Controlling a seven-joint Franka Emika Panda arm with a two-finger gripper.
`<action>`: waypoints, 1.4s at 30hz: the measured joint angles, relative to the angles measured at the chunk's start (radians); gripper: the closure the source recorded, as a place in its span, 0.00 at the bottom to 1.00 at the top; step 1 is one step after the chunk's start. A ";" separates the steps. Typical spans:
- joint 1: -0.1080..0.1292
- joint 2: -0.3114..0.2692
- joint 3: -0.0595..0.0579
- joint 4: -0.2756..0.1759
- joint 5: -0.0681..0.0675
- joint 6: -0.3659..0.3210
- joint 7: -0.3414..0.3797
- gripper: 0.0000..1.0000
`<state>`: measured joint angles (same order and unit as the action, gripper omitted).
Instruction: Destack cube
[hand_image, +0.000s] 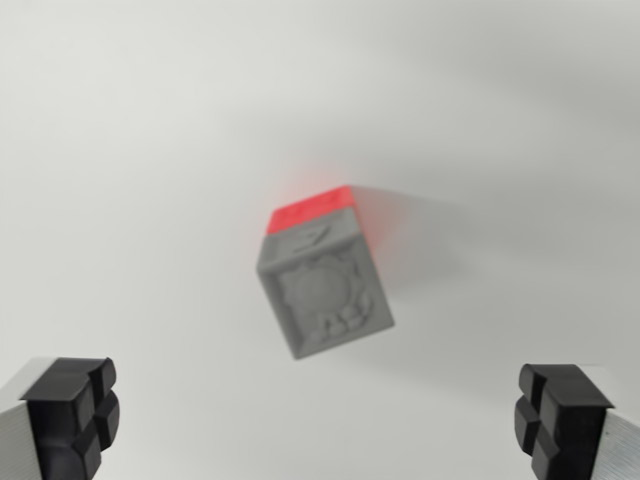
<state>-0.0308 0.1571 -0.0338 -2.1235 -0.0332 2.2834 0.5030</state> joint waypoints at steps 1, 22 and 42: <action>-0.001 0.001 0.000 -0.004 0.001 0.005 -0.007 0.00; -0.042 0.087 0.010 -0.126 0.028 0.207 -0.362 0.00; -0.059 0.246 0.020 -0.144 0.037 0.380 -0.458 0.00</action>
<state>-0.0903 0.4028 -0.0135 -2.2678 0.0038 2.6639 0.0446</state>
